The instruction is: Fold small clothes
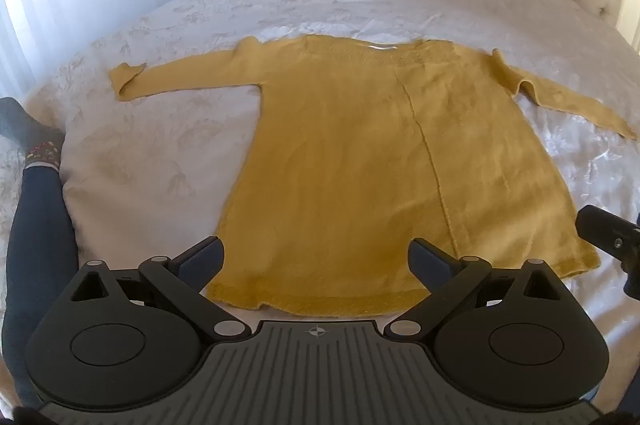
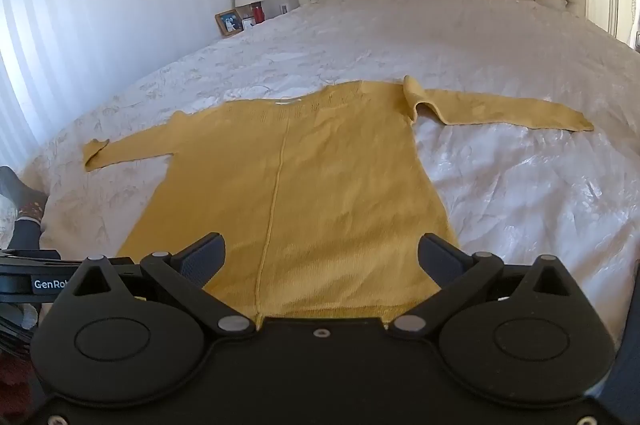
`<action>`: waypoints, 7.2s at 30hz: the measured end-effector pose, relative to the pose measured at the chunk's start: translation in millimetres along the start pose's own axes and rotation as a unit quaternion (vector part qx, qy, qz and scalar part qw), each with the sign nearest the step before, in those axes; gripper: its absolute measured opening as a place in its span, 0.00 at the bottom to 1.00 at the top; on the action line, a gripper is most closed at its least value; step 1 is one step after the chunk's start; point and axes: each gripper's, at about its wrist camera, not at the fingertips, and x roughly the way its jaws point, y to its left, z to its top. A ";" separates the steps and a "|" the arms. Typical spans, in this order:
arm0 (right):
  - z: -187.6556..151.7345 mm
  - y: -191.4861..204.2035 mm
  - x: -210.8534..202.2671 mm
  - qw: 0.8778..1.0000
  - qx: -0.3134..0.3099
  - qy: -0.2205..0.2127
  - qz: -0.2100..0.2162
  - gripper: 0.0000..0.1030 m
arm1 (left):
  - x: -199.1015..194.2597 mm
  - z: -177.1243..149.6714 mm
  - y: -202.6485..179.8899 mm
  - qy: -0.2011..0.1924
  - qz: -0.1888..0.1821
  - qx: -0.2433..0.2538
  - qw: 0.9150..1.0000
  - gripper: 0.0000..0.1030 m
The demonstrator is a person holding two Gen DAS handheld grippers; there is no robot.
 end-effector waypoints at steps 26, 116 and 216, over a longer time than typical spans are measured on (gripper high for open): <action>-2.8 1.9 4.6 1.000 -0.002 0.007 -0.004 0.99 | 6.9 -1.8 2.3 0.009 0.000 0.008 1.000 0.97; 44.1 -103.0 121.6 0.995 0.066 0.038 -0.057 0.99 | 108.5 68.6 -19.0 -0.014 0.006 0.036 0.999 0.88; 75.8 47.4 233.7 0.991 -0.110 0.010 0.076 0.56 | 217.8 116.0 106.0 -0.054 -0.051 -0.029 0.997 0.87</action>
